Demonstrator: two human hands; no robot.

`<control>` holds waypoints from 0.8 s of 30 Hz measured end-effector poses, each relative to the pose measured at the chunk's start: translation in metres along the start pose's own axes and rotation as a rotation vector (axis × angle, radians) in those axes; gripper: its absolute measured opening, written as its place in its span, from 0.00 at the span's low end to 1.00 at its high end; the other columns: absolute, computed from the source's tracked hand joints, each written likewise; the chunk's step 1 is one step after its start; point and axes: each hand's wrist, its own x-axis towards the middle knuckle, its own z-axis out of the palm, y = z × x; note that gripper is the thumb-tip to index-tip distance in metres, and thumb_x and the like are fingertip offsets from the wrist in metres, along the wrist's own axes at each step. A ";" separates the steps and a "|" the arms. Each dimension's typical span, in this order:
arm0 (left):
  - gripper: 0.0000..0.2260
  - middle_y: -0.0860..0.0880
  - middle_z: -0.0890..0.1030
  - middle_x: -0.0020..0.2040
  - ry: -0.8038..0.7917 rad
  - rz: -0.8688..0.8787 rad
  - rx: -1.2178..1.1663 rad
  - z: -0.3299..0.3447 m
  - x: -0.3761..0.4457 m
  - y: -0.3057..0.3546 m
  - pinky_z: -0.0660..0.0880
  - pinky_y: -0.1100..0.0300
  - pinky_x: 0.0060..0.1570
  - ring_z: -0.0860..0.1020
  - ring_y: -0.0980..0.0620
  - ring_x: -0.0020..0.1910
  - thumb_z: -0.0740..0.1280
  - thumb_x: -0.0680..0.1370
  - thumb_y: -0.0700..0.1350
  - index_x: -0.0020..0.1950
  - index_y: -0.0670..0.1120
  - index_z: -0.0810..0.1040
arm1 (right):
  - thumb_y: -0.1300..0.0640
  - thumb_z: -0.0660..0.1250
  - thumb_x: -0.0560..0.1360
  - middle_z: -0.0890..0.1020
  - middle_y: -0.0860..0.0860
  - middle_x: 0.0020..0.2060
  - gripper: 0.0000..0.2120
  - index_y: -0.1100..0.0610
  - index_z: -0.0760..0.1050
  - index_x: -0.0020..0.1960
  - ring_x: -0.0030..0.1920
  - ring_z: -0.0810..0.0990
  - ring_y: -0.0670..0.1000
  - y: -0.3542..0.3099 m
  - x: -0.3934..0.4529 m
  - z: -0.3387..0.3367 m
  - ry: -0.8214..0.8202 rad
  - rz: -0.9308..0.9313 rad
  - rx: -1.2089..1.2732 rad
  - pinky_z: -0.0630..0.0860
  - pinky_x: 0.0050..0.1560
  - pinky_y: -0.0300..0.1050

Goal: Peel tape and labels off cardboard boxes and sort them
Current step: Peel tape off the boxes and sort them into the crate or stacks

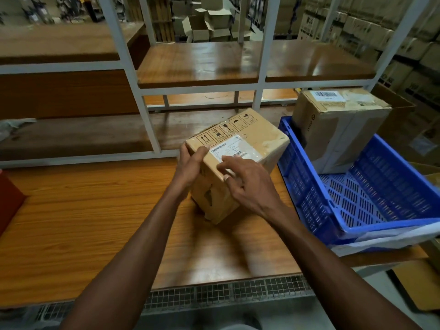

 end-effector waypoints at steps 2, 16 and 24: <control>0.23 0.49 0.79 0.65 -0.108 -0.029 -0.081 -0.008 0.013 0.008 0.79 0.51 0.50 0.79 0.49 0.62 0.67 0.81 0.58 0.74 0.55 0.67 | 0.54 0.67 0.82 0.81 0.49 0.67 0.13 0.47 0.81 0.66 0.59 0.78 0.45 0.006 0.011 -0.019 -0.038 0.068 0.137 0.77 0.64 0.52; 0.20 0.49 0.72 0.73 0.172 0.461 0.874 0.001 0.029 0.065 0.69 0.47 0.68 0.69 0.45 0.71 0.71 0.79 0.48 0.71 0.56 0.75 | 0.37 0.64 0.81 0.73 0.54 0.73 0.23 0.46 0.76 0.72 0.71 0.71 0.59 0.056 0.058 -0.061 -0.055 0.339 -0.354 0.66 0.69 0.61; 0.20 0.47 0.75 0.72 0.014 0.490 1.035 0.027 0.002 0.057 0.70 0.53 0.55 0.73 0.45 0.67 0.61 0.82 0.48 0.74 0.51 0.74 | 0.43 0.67 0.81 0.82 0.53 0.60 0.16 0.52 0.81 0.62 0.62 0.78 0.55 0.051 0.098 -0.083 -0.218 0.313 -0.312 0.67 0.57 0.51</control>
